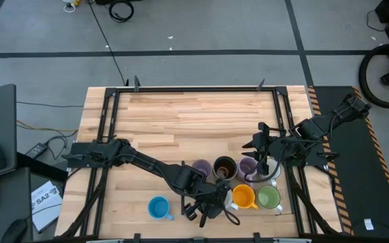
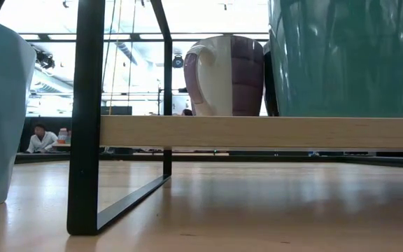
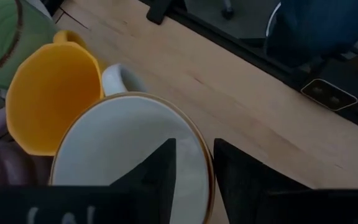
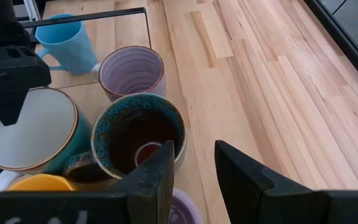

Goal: Place coffee mugs
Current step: Put the light green mug on the shelf aligned with the blue mug, then put the light blue mug on the shelf aligned with the purple mug

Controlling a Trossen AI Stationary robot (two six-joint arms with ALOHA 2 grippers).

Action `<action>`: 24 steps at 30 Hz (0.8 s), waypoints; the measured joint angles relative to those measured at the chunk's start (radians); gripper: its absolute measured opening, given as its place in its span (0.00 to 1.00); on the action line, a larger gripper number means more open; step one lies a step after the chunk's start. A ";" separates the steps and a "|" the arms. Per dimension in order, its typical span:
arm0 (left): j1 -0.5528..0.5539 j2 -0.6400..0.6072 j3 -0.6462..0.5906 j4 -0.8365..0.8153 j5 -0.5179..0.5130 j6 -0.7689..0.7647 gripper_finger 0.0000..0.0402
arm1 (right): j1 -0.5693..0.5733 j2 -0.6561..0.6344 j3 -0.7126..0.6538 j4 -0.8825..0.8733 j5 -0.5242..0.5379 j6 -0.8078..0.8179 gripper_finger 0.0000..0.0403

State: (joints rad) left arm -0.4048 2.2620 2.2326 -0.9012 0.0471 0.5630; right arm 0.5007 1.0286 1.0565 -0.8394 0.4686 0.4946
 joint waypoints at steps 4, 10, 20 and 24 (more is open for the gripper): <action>0.003 -0.001 0.000 0.000 -0.003 0.000 0.28 | 0.000 0.000 0.000 0.000 0.000 0.000 0.30; -0.004 -0.013 0.000 0.007 -0.004 0.000 0.28 | 0.000 0.000 0.000 0.000 0.000 0.000 0.30; -0.021 -0.022 0.066 -0.024 -0.003 -0.054 0.28 | 0.000 0.000 0.000 0.000 0.000 0.000 0.30; -0.020 -0.026 0.126 -0.040 -0.004 -0.086 0.28 | 0.000 0.000 0.000 0.000 0.000 0.000 0.30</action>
State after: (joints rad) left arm -0.4244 2.2364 2.3581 -0.9413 0.0433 0.4765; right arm 0.5003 1.0286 1.0565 -0.8394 0.4683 0.4946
